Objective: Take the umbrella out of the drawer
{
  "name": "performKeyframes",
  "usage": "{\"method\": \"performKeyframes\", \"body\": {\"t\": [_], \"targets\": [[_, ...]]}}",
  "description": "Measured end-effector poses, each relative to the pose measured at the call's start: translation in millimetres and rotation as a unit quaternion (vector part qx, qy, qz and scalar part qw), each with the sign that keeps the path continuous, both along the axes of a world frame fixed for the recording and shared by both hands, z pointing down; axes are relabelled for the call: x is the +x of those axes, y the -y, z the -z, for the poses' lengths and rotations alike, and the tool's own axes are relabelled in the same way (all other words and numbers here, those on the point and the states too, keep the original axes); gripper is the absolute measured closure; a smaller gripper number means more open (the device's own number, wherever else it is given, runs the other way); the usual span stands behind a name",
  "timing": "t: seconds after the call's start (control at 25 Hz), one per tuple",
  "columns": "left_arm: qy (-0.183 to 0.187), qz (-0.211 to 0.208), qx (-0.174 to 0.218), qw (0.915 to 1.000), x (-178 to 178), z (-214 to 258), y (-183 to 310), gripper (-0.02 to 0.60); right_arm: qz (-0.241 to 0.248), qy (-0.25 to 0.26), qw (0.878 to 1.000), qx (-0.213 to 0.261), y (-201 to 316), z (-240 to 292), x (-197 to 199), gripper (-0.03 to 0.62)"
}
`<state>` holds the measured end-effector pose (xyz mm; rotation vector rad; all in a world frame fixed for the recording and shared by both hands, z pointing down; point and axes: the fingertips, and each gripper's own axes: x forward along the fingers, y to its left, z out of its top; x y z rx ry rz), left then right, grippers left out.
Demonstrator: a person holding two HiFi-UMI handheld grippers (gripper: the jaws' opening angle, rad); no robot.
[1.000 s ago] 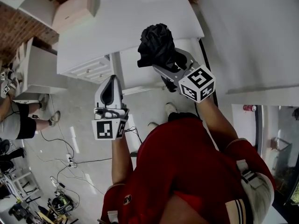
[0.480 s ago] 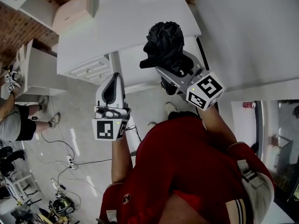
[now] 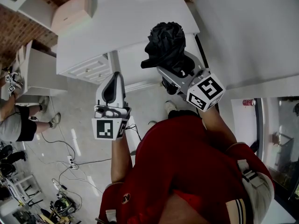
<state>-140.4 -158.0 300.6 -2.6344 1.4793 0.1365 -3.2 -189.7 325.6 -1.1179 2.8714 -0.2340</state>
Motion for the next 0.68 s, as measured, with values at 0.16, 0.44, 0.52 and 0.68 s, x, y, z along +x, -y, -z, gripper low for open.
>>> {"method": "performKeyframes", "body": {"t": [0.16,0.44,0.52,0.68], "targets": [[0.003,-0.003,0.001,1.0,-0.4,-0.9,0.0,0.577,0.0,0.0,1.0,0.001,0.4,-0.5,-0.1,0.289],[0.006,-0.005,0.001,1.0,-0.2,-0.8,-0.8,0.577,-0.001,0.0,1.0,0.002,0.5,-0.1,-0.1,0.289],[0.006,-0.005,0.002,1.0,-0.3,0.1,-0.5,0.577,0.0,-0.001,1.0,0.002,1.0,0.2,0.1,0.289],[0.007,-0.004,0.001,1.0,-0.6,-0.3,1.9,0.577,0.0,-0.002,1.0,0.002,3.7,0.1,1.2,0.289]]}}
